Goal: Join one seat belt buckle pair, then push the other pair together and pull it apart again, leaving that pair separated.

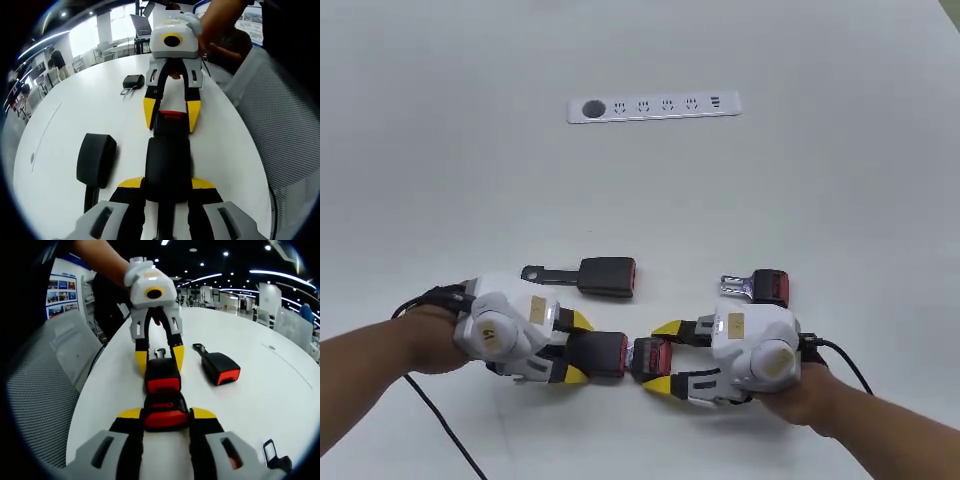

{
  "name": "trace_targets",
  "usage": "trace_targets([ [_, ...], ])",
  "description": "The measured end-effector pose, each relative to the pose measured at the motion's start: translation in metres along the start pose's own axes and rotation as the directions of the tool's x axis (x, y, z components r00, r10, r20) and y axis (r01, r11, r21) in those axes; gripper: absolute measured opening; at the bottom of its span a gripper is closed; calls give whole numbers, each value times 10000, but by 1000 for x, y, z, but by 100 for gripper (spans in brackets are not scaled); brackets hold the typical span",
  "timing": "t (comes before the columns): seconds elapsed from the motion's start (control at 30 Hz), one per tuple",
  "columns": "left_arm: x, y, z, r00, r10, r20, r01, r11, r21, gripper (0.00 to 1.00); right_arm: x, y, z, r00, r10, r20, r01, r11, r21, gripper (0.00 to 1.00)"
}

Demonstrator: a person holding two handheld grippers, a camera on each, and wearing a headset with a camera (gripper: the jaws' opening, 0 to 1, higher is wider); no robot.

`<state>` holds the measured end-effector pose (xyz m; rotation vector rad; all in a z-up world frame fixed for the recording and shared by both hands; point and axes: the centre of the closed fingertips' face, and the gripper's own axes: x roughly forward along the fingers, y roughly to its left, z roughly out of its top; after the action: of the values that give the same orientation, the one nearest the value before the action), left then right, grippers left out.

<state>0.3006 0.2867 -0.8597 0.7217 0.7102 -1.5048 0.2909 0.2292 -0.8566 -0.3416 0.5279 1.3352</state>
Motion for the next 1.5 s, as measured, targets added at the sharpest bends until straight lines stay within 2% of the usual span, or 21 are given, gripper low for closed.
trace_targets([
  [0.93,0,0,1,9999,-89,-48,89,10000,30,33,-1,-1,-1,10000,10,23,-10,10000,-59,36],
  [1.0,0,0,1,10000,-75,-55,75,10000,33,34,-1,-1,-1,10000,3,-76,-5,9996,-278,36],
  [1.3,1,0,2,9993,-121,-346,127,9998,174,34,0,0,-3,9984,23,-559,-61,9977,-677,37],
  [1.43,2,0,2,9982,-97,-591,98,10000,3,35,-2,1,-4,9964,15,-852,-79,9972,-744,39],
  [1.5,1,-2,3,9970,-108,-764,79,9992,-382,37,-6,0,-3,9963,-229,-830,183,9983,-552,47],
])
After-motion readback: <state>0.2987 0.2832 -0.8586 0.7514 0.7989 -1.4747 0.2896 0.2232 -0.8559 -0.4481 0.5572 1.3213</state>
